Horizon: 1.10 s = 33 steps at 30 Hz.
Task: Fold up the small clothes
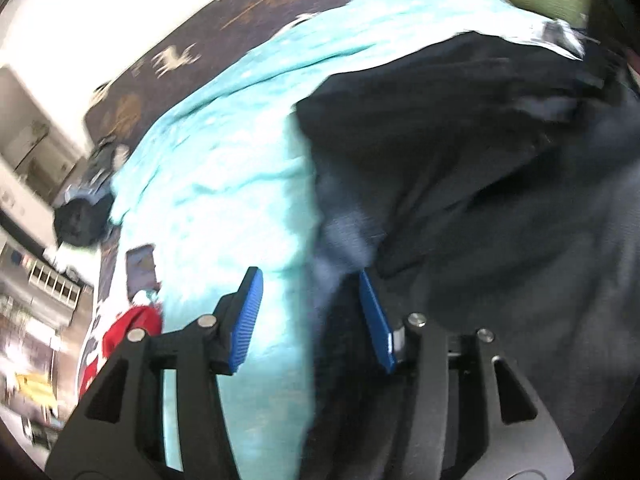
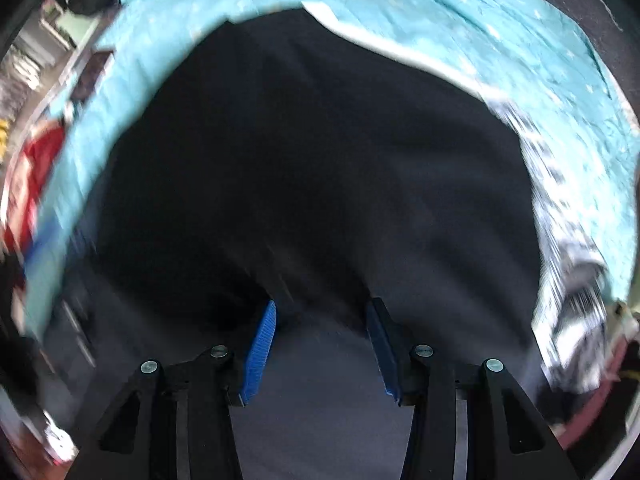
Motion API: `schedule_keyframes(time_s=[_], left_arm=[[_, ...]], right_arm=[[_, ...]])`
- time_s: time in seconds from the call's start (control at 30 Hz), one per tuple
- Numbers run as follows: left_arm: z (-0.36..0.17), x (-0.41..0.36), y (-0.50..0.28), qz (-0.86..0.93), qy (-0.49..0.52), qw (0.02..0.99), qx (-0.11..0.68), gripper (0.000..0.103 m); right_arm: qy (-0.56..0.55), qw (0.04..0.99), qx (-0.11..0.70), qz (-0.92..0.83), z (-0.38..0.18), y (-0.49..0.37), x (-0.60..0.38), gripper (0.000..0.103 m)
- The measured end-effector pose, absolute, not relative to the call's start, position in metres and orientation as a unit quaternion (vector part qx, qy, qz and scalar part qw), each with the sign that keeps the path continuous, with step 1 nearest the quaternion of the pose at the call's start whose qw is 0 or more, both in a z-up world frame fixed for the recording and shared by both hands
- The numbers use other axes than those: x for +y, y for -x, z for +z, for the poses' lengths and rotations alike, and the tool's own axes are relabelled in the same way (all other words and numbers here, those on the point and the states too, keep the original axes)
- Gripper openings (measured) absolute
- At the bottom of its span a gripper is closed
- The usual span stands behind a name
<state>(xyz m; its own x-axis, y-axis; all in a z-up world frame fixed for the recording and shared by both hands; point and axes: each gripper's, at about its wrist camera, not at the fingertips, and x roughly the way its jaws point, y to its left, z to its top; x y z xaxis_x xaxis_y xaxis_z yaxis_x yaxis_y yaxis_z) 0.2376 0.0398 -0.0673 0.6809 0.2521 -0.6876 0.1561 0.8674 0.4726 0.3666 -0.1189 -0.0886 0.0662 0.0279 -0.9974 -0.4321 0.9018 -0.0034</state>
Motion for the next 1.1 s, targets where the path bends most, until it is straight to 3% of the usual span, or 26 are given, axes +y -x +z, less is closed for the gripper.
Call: schedule_keyframes(time_s=[0.23, 0.33, 0.57, 0.77, 0.83, 1.03, 1.07, 1.1], left_arm=[[-0.058, 0.088, -0.244, 0.06, -0.152, 0.888, 0.43, 0.052], [-0.047, 0.084, -0.234, 0.014, -0.122, 0.896, 0.427, 0.053], [-0.051, 0.049, -0.233, -0.036, -0.146, 0.891, 0.428, 0.056], [-0.057, 0.04, -0.243, -0.06, -0.151, 0.883, 0.44, 0.056], [-0.057, 0.032, -0.241, -0.069, -0.164, 0.882, 0.436, 0.05], [-0.058, 0.021, -0.25, -0.075, -0.159, 0.876, 0.45, 0.011], [-0.058, 0.02, -0.25, -0.076, -0.155, 0.876, 0.451, 0.008], [-0.056, 0.019, -0.249, -0.075, -0.155, 0.877, 0.449, 0.006]], right_arm=[[0.149, 0.719, 0.668, 0.119, -0.08, -0.334, -0.177, 0.049], [0.124, 0.741, 0.65, 0.119, -0.064, -0.343, -0.176, 0.056], [0.095, 0.762, 0.617, 0.171, -0.042, -0.359, -0.133, 0.061], [0.074, 0.742, 0.636, 0.197, -0.058, -0.364, -0.109, 0.062], [0.048, 0.735, 0.645, 0.204, -0.063, -0.359, -0.114, 0.062], [-0.01, 0.723, 0.65, 0.236, -0.056, -0.344, -0.124, 0.062], [-0.017, 0.72, 0.65, 0.241, -0.058, -0.346, -0.119, 0.06], [-0.025, 0.719, 0.65, 0.244, -0.06, -0.346, -0.116, 0.046]])
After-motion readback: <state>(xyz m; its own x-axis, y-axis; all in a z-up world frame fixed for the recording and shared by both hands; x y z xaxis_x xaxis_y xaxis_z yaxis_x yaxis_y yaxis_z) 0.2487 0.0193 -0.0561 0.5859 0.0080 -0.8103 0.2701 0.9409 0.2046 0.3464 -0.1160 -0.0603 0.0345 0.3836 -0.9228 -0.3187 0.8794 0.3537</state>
